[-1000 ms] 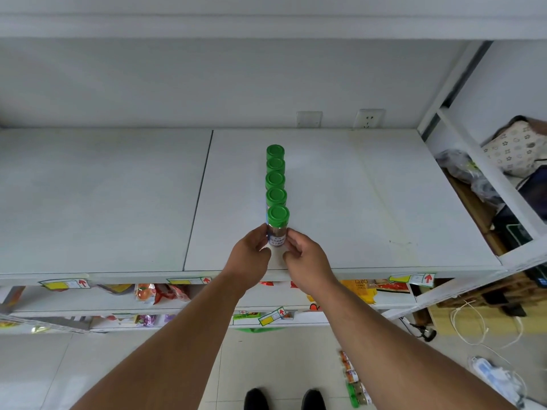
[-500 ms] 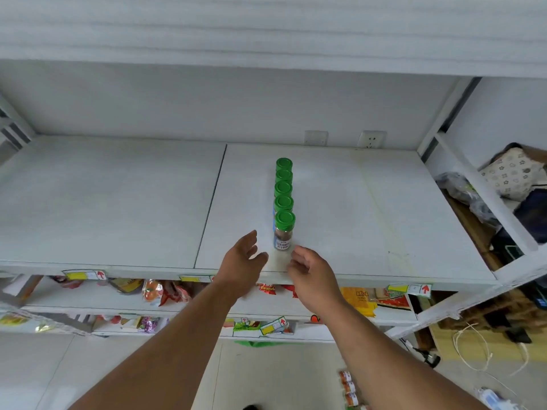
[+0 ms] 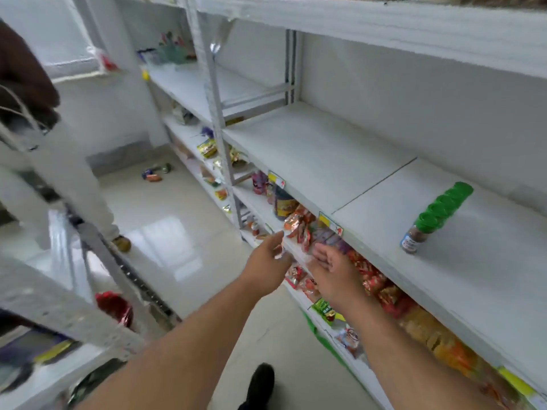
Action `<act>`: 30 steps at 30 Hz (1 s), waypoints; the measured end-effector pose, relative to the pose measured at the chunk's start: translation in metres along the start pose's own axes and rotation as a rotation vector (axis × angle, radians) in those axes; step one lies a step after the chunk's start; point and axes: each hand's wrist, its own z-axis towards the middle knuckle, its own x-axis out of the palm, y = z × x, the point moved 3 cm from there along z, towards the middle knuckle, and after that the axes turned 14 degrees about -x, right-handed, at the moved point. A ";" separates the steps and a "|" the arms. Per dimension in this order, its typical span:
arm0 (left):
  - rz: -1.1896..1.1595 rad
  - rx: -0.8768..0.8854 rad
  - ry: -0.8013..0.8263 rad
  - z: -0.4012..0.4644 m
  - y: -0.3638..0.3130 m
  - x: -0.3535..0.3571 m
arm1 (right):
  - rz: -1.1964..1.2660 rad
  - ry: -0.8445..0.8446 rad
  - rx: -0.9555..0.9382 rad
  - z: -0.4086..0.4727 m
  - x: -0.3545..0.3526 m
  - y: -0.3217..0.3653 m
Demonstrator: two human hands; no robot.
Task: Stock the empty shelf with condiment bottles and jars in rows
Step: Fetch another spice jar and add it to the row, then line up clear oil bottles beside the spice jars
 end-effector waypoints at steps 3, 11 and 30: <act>-0.045 -0.080 -0.154 -0.043 0.042 -0.046 | 0.014 0.139 -0.042 -0.021 0.050 0.021; -0.194 -0.231 -0.422 -0.160 0.145 -0.142 | -0.005 0.461 -0.138 -0.094 0.182 0.066; -0.435 -0.446 -0.878 -0.440 0.362 -0.358 | 0.012 0.848 -0.195 -0.326 0.471 0.181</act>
